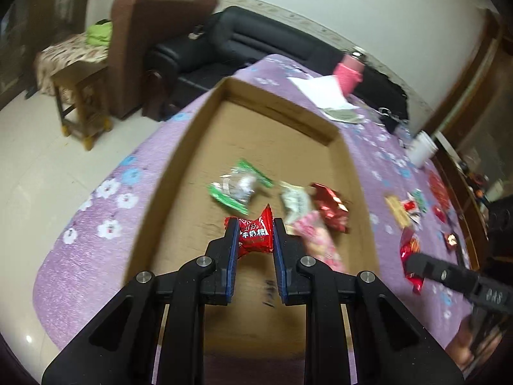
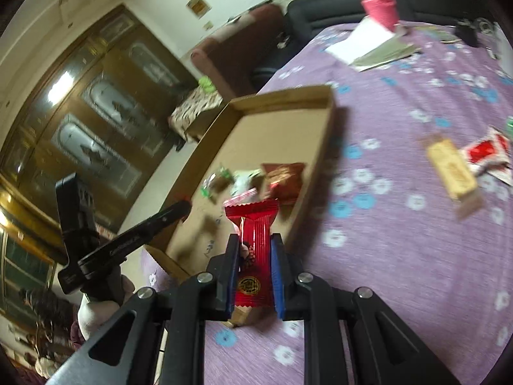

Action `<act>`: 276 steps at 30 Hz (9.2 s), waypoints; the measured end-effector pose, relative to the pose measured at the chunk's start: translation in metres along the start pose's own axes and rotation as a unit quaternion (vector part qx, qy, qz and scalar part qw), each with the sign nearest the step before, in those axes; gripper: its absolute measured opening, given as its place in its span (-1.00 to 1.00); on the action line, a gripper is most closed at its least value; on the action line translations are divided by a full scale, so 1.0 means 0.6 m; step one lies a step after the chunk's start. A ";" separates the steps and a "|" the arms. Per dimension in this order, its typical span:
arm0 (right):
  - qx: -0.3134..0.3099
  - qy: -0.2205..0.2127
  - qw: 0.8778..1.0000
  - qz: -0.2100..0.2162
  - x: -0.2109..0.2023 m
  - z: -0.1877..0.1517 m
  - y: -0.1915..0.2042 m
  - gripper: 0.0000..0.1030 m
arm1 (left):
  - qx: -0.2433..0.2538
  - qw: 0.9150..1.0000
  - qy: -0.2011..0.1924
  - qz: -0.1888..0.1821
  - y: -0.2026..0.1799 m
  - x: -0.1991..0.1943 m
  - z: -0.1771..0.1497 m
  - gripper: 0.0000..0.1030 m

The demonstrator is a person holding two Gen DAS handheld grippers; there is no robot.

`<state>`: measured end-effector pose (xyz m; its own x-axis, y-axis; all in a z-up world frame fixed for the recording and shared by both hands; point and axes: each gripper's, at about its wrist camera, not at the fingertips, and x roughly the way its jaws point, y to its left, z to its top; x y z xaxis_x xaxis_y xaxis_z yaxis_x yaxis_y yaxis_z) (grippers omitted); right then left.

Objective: Organize snacks

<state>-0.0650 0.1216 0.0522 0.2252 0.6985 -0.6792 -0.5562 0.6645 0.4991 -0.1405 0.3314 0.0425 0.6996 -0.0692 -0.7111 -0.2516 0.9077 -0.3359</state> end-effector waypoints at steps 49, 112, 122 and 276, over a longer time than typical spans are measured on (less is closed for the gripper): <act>0.164 -0.134 0.896 -0.389 -0.335 -0.046 -0.500 0.02 | 0.135 0.981 0.079 -0.111 -0.271 -0.013 -0.074 -0.05; 0.109 -0.154 0.965 -0.184 -0.266 -0.043 -0.427 -0.42 | 0.251 0.963 0.097 -0.021 -0.452 0.245 -0.045 -0.37; 0.127 -0.181 0.969 -0.109 -0.288 -0.050 -0.428 -0.42 | 0.159 0.981 0.073 -0.087 -0.363 0.136 -0.033 -0.37; 0.175 -0.260 0.913 -0.261 -0.315 0.025 -0.457 0.63 | 0.230 0.951 0.130 -0.161 -0.456 0.149 -0.095 0.54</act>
<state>0.0571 -0.1888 0.0519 0.7859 0.2335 -0.5726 0.0052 0.9235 0.3836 -0.0474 0.0530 0.0356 0.4865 -0.4202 -0.7660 0.3089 0.9028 -0.2992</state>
